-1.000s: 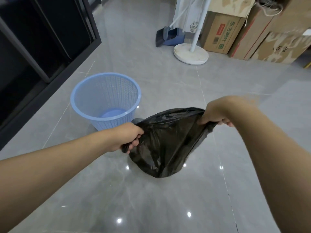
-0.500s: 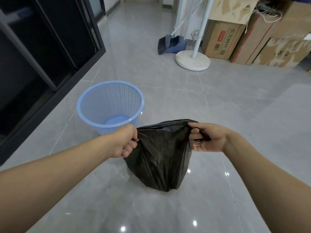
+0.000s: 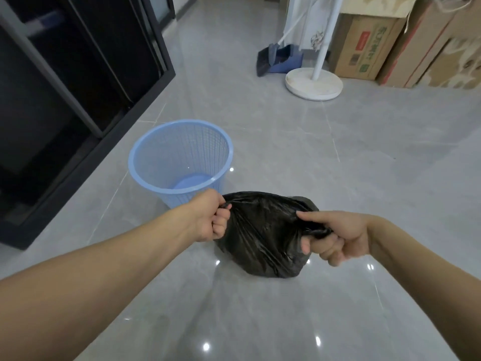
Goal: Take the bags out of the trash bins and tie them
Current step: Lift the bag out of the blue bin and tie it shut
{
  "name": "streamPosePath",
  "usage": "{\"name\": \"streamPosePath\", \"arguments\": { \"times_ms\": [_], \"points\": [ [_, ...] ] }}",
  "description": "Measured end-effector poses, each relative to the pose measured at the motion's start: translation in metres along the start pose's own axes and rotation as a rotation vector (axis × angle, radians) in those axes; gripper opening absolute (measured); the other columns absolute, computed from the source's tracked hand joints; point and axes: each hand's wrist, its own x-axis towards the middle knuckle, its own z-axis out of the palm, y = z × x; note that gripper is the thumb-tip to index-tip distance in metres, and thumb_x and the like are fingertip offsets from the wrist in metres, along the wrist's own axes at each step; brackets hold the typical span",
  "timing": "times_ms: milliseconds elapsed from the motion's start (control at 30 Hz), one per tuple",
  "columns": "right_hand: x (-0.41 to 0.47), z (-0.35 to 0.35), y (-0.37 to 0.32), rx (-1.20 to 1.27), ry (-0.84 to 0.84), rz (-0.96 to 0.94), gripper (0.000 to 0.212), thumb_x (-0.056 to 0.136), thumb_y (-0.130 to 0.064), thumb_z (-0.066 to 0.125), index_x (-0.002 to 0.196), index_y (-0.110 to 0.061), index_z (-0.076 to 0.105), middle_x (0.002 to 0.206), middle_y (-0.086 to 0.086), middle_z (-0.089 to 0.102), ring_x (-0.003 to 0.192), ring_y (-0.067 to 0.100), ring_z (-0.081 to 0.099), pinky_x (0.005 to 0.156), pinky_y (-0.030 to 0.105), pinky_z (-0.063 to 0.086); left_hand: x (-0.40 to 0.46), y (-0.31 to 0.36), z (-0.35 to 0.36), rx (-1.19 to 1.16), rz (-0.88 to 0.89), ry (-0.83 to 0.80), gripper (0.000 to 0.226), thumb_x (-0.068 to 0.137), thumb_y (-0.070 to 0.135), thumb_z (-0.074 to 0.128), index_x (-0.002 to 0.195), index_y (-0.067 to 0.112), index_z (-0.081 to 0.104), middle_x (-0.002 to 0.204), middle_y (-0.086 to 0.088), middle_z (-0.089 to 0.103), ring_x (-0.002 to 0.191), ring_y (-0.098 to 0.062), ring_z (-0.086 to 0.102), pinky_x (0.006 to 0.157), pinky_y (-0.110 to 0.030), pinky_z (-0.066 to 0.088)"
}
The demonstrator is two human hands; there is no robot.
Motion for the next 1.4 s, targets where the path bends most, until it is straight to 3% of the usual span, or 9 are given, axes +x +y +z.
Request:
{"name": "streamPosePath", "arguments": {
  "times_ms": [167, 233, 333, 400, 567, 667, 1033, 1200, 1400],
  "points": [
    [0.020, 0.005, 0.019, 0.484, -0.409, -0.506, 0.052, 0.096, -0.051, 0.044, 0.093, -0.006, 0.070, 0.048, -0.006, 0.020, 0.042, 0.007, 0.016, 0.045, 0.022, 0.025, 0.015, -0.020, 0.040, 0.051, 0.313, 0.129, 0.030, 0.091, 0.005, 0.032, 0.065, 0.018, 0.041, 0.040, 0.004, 0.030, 0.031, -0.009, 0.021, 0.036, -0.014, 0.016],
    [0.025, 0.005, 0.011, 0.711, -0.495, -0.757, 0.047, 0.098, -0.045, 0.041, 0.095, -0.008, 0.070, 0.052, -0.005, 0.022, 0.042, 0.008, 0.013, 0.045, 0.022, 0.024, 0.020, -0.034, 0.051, 0.208, 0.480, 0.212, 0.029, 0.093, 0.005, 0.034, 0.068, 0.017, 0.044, 0.048, -0.008, 0.047, 0.042, -0.015, 0.043, 0.038, -0.024, 0.039],
    [0.031, 0.005, -0.010, 0.896, -0.294, -1.076, 0.045, 0.096, -0.041, 0.038, 0.100, -0.014, 0.074, 0.068, -0.005, 0.058, 0.040, 0.007, 0.015, 0.041, 0.017, 0.019, 0.028, -0.057, 0.051, 0.785, 0.772, 0.358, 0.016, 0.097, 0.014, 0.037, 0.089, 0.012, 0.052, 0.085, -0.010, 0.058, 0.084, -0.022, 0.055, 0.075, -0.038, 0.046],
    [0.037, 0.002, -0.020, 0.945, -0.164, -1.166, 0.046, 0.098, -0.041, 0.035, 0.104, -0.014, 0.072, 0.100, 0.001, 0.072, 0.039, 0.005, 0.013, 0.038, 0.015, 0.015, 0.029, -0.068, 0.052, 1.158, 0.850, 0.348, 0.014, 0.099, 0.023, 0.035, 0.095, 0.014, 0.045, 0.082, -0.002, 0.057, 0.078, -0.025, 0.055, 0.070, -0.038, 0.045],
    [0.055, 0.001, -0.031, 0.871, 0.052, -1.130, 0.040, 0.102, -0.037, 0.033, 0.115, -0.013, 0.063, 0.129, 0.005, 0.063, 0.042, 0.004, 0.035, 0.034, 0.014, 0.024, 0.015, -0.065, 0.060, 1.663, 0.835, 0.280, 0.024, 0.097, 0.027, 0.034, 0.075, 0.023, 0.026, 0.065, 0.002, 0.043, 0.062, -0.027, 0.049, 0.054, -0.034, 0.031],
    [0.068, 0.002, -0.030, 0.735, 0.288, -1.053, 0.032, 0.103, -0.027, 0.038, 0.114, -0.014, 0.064, 0.127, 0.003, 0.066, 0.074, 0.010, 0.067, 0.044, 0.016, 0.044, 0.000, -0.053, 0.052, 1.668, 0.835, 0.303, 0.030, 0.095, 0.033, 0.034, 0.068, 0.024, 0.025, 0.062, 0.004, 0.043, 0.055, -0.017, 0.044, 0.049, -0.034, 0.028],
    [0.092, 0.020, -0.027, 0.370, 0.479, -0.841, 0.028, 0.098, -0.002, 0.041, 0.118, -0.006, 0.059, 0.116, 0.011, 0.071, 0.047, 0.007, 0.034, 0.040, 0.018, 0.026, -0.033, -0.055, 0.009, 2.114, 0.662, 0.568, 0.016, 0.092, 0.025, 0.040, 0.080, 0.022, 0.031, 0.082, -0.001, 0.062, 0.071, -0.027, 0.061, 0.047, -0.031, 0.021],
    [0.095, 0.024, -0.020, 0.241, 0.521, -0.745, 0.029, 0.098, -0.006, 0.043, 0.122, -0.006, 0.058, 0.112, 0.008, 0.073, 0.048, 0.008, 0.034, 0.040, 0.020, 0.024, -0.045, -0.047, -0.011, 2.175, 0.666, 0.454, 0.016, 0.092, 0.022, 0.038, 0.079, 0.023, 0.029, 0.063, 0.004, 0.037, 0.048, -0.016, 0.030, 0.044, -0.032, 0.016],
    [0.096, 0.032, -0.018, 0.059, 0.560, -0.628, 0.047, 0.060, -0.040, 0.072, 0.104, -0.021, 0.073, 0.108, 0.024, 0.069, 0.046, 0.008, 0.032, 0.040, 0.019, 0.024, -0.052, -0.023, -0.018, 2.161, 0.700, 0.328, 0.025, 0.096, 0.030, 0.033, 0.072, 0.024, 0.031, 0.065, 0.003, 0.043, 0.059, -0.021, 0.044, 0.052, -0.033, 0.031]
  ]
}}
